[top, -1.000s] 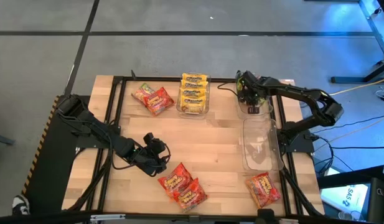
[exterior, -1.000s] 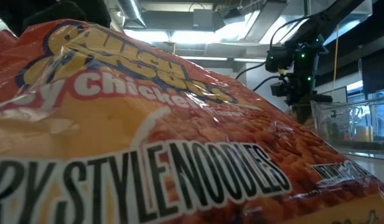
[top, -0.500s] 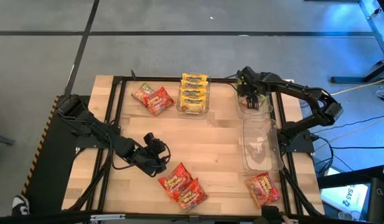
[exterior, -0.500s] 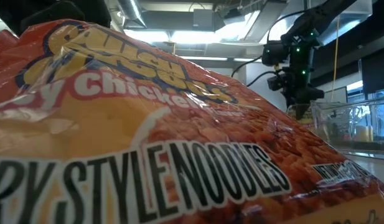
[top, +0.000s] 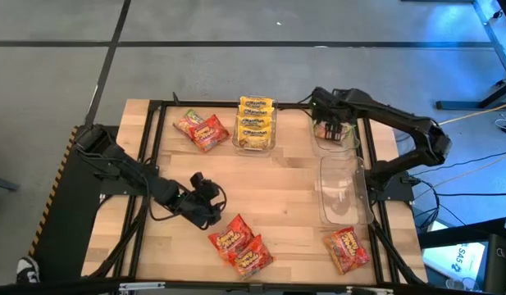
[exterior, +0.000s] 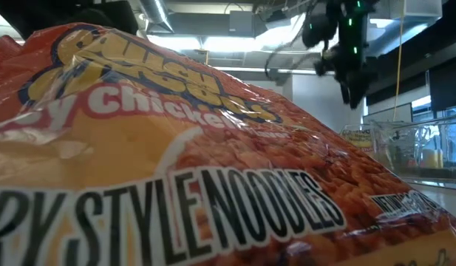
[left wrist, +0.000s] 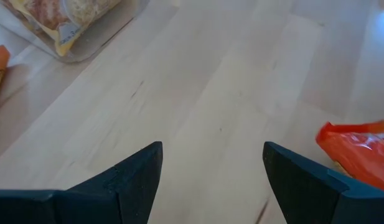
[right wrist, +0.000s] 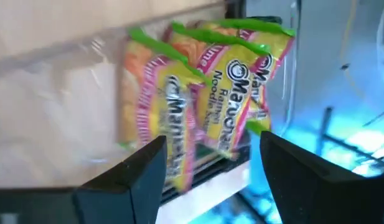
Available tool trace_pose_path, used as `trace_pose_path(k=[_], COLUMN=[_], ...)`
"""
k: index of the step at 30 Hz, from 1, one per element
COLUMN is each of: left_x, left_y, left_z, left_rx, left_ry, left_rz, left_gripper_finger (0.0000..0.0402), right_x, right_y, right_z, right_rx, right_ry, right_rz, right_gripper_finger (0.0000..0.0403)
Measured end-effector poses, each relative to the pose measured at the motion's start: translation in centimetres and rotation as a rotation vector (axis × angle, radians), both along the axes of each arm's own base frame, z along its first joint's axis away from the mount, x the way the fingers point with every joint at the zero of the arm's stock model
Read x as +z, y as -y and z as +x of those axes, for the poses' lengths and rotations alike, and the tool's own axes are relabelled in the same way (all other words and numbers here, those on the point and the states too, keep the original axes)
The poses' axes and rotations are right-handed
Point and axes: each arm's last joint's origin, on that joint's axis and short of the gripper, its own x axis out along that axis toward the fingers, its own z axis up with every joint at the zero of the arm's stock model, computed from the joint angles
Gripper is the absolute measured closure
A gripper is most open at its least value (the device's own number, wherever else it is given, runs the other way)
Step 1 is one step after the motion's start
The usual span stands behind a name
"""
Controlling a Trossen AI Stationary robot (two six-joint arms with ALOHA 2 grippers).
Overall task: Sort Maruchan noodles
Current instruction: Put the green noodle pack into the top right transparent bin
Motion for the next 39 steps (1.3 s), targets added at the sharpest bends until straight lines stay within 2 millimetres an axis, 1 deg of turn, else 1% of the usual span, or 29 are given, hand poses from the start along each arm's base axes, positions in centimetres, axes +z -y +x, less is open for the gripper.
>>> trace_pose_path(k=[2,5,8,11,12,15,19,21,22,24,27,28,30,32,34,37,39], left_x=[0.0,0.0,0.0,0.4,1.1,4.4,7.7,8.8,8.9,8.7,8.0,7.6,7.1,6.9,6.9,6.9,7.0], left_y=[-0.2,-0.6,-0.8,-1.5,-1.8,-2.8,-3.8,-4.1,-4.1,-3.9,-3.4,-3.4,-4.0,-5.2,-6.9,-9.9,-12.0], left_z=[0.1,0.3,0.4,0.9,1.2,2.2,2.4,2.2,2.1,2.2,2.1,1.9,1.0,0.2,-1.3,-3.0,-3.9], left_rx=[0.012,0.016,0.024,0.065,0.078,0.094,0.107,0.112,0.111,0.083,0.056,0.072,0.16,0.273,0.395,0.592,0.687], left_ry=[0.001,-0.008,-0.012,0.007,0.014,0.046,0.029,0.03,0.024,0.006,-0.026,-0.05,-0.104,-0.158,-0.247,-0.404,-0.514], left_rz=[-0.003,-0.021,-0.028,-0.012,-0.004,0.034,0.08,0.077,0.082,0.072,0.057,0.062,0.087,0.095,0.09,0.055,0.041], left_gripper_finger=[0.0129,0.0129,0.0129,0.0129,0.0129,0.0129,0.0129,0.0129,0.0129,0.0129,0.0129,0.0129,0.0129,0.0129,0.0129,0.0129,0.0129], right_x=[1.6,3.0,3.0,2.4,2.1,0.9,-0.5,-1.1,-1.3,-1.5,-1.6,-1.6,-1.6,-1.6,-1.5,-1.5,-1.5], right_y=[-1.3,-3.8,-7.0,-10.4,-11.5,-14.4,-17.7,-19.1,-19.8,-20.9,-22.3,-22.7,-23.3,-23.6,-23.7,-23.5,-23.6], right_z=[0.6,1.2,2.0,3.0,3.3,4.3,5.0,4.9,4.8,4.5,4.1,4.0,3.8,3.7,3.7,3.8,4.2], right_rx=[-0.049,-0.092,-0.004,0.142,0.192,0.327,0.472,0.527,0.549,0.572,0.589,0.594,0.615,0.627,0.626,0.607,0.604], right_ry=[0.066,0.208,0.34,0.453,0.483,0.565,0.649,0.656,0.663,0.652,0.653,0.653,0.648,0.649,0.655,0.672,0.698], right_rz=[0.032,0.126,0.25,0.295,0.3,0.315,0.344,0.362,0.371,0.393,0.426,0.435,0.444,0.439,0.42,0.378,0.352], right_gripper_finger=[0.0173,0.0173,0.0173,0.0173,0.0173,0.0173,0.0173,0.0173,0.0173,0.0173,0.0173,0.0173,0.0173,0.0173,0.0173,0.0173,0.0173])
